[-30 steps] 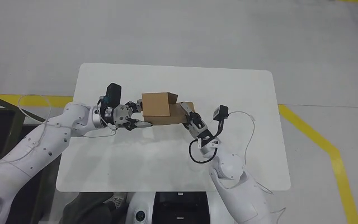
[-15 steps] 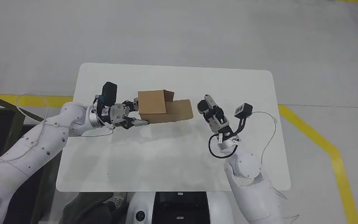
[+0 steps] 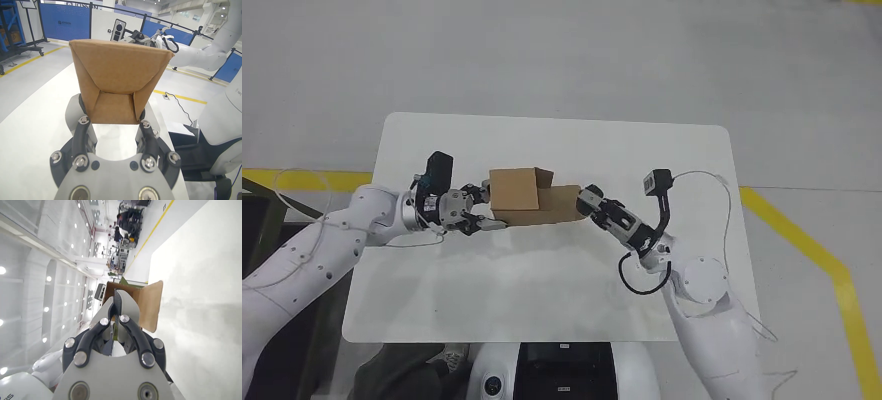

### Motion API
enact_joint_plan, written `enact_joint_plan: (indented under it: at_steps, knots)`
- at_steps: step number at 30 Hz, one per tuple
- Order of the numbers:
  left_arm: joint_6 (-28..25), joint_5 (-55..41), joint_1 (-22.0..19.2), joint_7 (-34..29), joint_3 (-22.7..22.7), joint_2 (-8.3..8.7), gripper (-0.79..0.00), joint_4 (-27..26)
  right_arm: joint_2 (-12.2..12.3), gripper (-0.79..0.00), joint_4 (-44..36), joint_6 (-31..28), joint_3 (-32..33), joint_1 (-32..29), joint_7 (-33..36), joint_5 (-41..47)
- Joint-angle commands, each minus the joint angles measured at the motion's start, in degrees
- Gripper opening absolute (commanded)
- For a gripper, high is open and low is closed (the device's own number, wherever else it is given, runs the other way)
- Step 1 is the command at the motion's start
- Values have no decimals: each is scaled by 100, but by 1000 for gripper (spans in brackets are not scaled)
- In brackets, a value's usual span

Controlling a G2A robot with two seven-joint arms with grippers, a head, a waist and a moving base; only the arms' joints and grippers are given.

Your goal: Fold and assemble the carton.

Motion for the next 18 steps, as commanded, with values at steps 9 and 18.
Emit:
enact_joint_plan:
  at_steps: [9, 18]
  knots:
    - [0, 255, -17, 141, 183, 69, -382, -186, 147, -785, 94, 446, 26, 434, 1223, -87]
    - [0, 513, -96, 471, 513, 189, -357, -438, 184, -785, 351, 641, -300, 782, 1468, -105]
